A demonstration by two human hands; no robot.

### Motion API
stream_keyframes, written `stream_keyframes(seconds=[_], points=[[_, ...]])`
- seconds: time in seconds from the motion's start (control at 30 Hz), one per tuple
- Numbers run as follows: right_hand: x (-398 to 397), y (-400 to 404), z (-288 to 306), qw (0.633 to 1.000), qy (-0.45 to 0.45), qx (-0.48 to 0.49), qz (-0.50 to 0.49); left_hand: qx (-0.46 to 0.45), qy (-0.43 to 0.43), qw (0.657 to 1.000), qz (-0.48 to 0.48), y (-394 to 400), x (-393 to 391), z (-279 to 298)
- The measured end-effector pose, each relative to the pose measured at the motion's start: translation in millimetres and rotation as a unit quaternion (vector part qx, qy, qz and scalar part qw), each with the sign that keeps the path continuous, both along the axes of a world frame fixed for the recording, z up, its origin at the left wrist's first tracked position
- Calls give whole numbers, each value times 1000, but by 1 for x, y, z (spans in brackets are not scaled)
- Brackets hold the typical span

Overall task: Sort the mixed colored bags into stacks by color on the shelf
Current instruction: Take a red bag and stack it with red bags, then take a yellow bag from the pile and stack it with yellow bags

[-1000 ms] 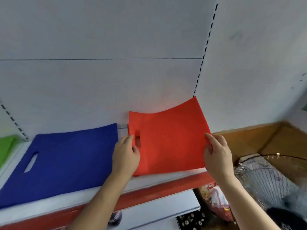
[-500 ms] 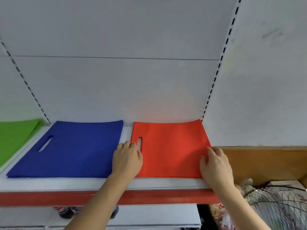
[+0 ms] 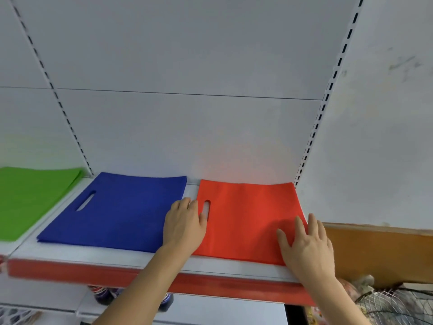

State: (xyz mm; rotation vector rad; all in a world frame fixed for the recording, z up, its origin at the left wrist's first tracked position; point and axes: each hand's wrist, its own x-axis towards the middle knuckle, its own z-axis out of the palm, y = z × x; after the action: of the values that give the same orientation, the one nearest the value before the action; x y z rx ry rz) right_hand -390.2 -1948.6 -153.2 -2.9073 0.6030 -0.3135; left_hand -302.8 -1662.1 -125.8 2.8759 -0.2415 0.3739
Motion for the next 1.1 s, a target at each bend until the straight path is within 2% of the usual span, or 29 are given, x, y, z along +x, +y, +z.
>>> stream_keyframes(seconds=[0.1,0.3,0.43,0.67,1.1], points=[[6,26,3,993,-94,-2,71,-19,-48,998,20,17,-11,8],[14,116,10,968,-140,19,206,-8,-38,996,78,82,-43,13],[14,186,21,950,-137,5,281,-18,-35,991,125,146,-66,15],[9,325,42,930,-99,2,355,2,-32,982,186,272,-114,30],[10,598,49,856,-80,0,510,-5,-27,944,328,511,-181,29]])
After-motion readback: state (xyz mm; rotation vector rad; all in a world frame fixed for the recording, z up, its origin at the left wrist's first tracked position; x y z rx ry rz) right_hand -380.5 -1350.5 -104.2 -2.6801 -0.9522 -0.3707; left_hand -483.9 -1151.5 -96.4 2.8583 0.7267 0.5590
